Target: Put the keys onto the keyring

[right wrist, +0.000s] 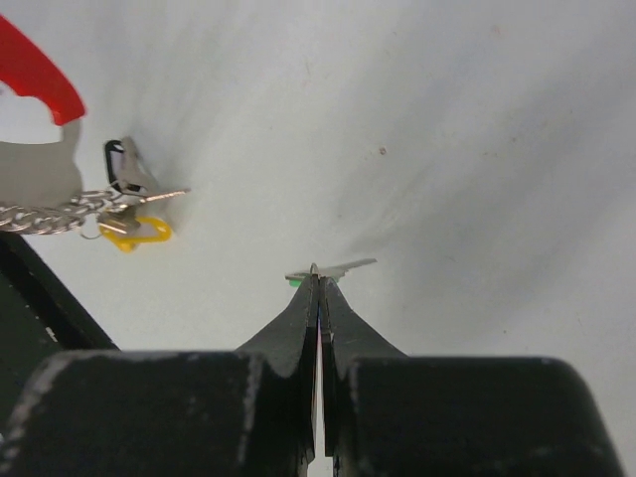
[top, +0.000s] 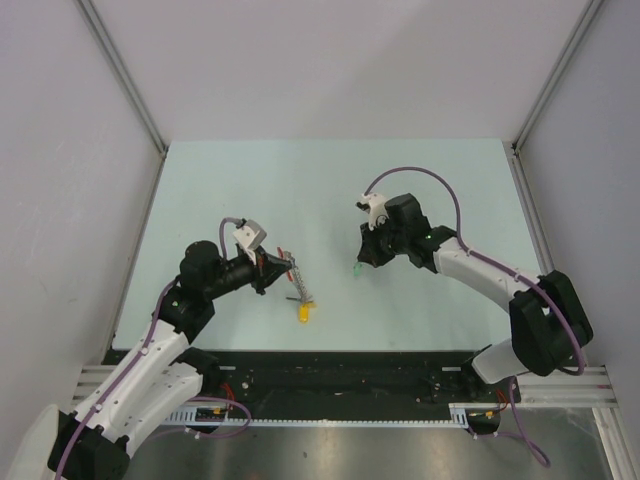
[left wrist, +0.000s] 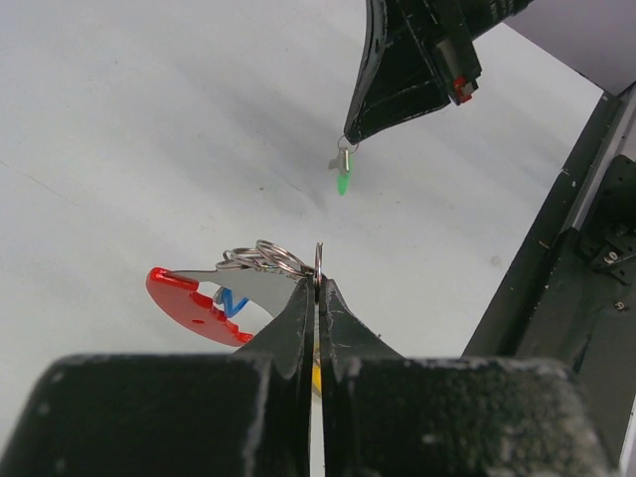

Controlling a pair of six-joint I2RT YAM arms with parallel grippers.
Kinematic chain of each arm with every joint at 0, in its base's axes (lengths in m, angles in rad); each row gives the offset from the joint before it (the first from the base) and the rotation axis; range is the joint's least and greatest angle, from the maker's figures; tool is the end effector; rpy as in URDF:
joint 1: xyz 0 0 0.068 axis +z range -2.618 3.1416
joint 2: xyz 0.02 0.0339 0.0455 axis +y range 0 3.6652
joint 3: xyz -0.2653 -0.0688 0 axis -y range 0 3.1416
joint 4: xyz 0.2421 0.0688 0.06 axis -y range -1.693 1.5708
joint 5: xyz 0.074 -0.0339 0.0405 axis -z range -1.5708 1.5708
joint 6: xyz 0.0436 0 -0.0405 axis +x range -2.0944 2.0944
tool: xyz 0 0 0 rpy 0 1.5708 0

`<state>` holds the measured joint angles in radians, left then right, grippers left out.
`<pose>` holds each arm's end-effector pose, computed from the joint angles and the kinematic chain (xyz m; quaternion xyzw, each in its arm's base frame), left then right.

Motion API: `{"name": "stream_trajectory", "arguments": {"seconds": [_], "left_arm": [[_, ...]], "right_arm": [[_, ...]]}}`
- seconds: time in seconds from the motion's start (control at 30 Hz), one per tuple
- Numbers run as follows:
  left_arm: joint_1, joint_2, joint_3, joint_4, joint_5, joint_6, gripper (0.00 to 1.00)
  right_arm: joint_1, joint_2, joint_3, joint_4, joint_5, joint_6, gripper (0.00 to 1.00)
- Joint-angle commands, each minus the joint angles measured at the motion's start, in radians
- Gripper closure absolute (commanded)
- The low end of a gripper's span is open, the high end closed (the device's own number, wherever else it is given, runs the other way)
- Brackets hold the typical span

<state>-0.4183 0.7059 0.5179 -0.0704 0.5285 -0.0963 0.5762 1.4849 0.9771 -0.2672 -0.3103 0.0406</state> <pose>0.1511 -0.0912 0.2708 0.2799 0.7294 -0.3500 0.5169 0.2615 0.1858 0.2317 -0.2988 0.8625 0.2519 0.3215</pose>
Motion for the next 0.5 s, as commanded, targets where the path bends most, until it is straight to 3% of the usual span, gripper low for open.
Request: {"name": "stream_trajectory", "arguments": {"seconds": [0.0,0.47], "left_arm": [[-0.005,-0.014,-0.002,0.055,0.036,0.007,1.00],[-0.008,0.013,-0.002,0.118,0.154,0.010,1.00]], "right_arm": [[-0.016,-0.072,-0.053,0.173,-0.110,-0.019,1.00],[-0.030,-0.190,-0.241,0.635,-0.424,-0.004,1.00]]}}
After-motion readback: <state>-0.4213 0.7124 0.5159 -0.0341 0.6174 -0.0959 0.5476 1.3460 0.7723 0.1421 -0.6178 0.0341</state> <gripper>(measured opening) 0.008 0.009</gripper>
